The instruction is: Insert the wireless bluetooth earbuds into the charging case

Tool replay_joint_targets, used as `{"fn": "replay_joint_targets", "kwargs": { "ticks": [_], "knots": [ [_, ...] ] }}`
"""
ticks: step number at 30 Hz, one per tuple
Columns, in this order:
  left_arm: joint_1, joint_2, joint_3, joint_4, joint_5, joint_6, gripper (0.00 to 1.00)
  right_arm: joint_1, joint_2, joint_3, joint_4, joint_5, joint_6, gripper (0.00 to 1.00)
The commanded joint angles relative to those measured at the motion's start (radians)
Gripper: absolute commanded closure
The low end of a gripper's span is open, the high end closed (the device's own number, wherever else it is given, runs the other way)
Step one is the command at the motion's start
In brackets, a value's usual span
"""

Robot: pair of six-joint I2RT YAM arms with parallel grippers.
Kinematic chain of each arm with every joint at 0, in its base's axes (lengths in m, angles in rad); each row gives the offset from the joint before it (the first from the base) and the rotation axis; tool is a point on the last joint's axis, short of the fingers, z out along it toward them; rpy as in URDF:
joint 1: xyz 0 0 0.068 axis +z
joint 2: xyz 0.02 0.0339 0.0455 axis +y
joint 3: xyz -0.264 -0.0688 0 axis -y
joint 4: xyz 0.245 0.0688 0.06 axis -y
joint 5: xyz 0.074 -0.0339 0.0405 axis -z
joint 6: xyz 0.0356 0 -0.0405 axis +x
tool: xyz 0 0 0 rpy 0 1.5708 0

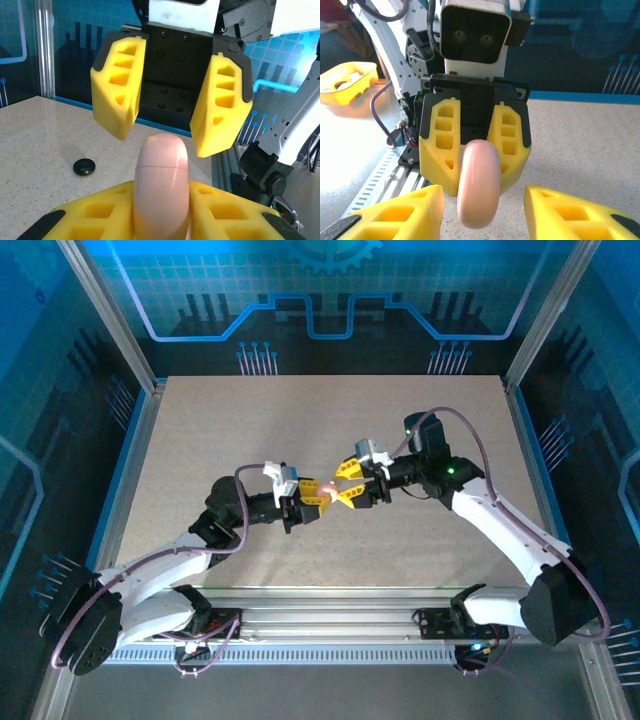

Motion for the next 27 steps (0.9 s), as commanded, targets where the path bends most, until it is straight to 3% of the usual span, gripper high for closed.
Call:
{"fn": "replay_joint_targets", "kwargs": {
  "ticks": [1, 8, 14, 18, 20, 24, 27],
  "knots": [
    [0.006, -0.015, 0.0, 0.05, 0.03, 0.027, 0.71, 0.019, 0.042, 0.07, -0.118, -0.07, -0.069, 0.58],
    [0.006, -0.006, -0.003, 0.07, 0.026, 0.019, 0.71, 0.032, 0.135, 0.184, -0.317, -0.124, -0.169, 0.72],
    [0.005, -0.006, 0.001, 0.069, 0.021, 0.015, 0.71, 0.033, 0.151, 0.208, -0.369, -0.105, -0.185, 0.72],
    [0.005, -0.012, 0.008, 0.049, 0.015, 0.033, 0.71, 0.032, 0.128, 0.202, -0.357, -0.032, -0.151, 0.84],
    [0.006, -0.018, 0.008, 0.034, 0.009, 0.048, 0.66, 0.033, 0.106, 0.19, -0.347, 0.011, -0.142, 0.85],
    [0.006, -0.015, -0.007, 0.015, 0.006, 0.098, 0.44, 0.033, 0.051, 0.166, -0.32, 0.114, -0.122, 0.9],
    [0.005, -0.025, 0.0, -0.06, 0.013, 0.15, 0.43, 0.03, 0.017, 0.165, -0.33, 0.18, -0.126, 0.91]
  ]
}}
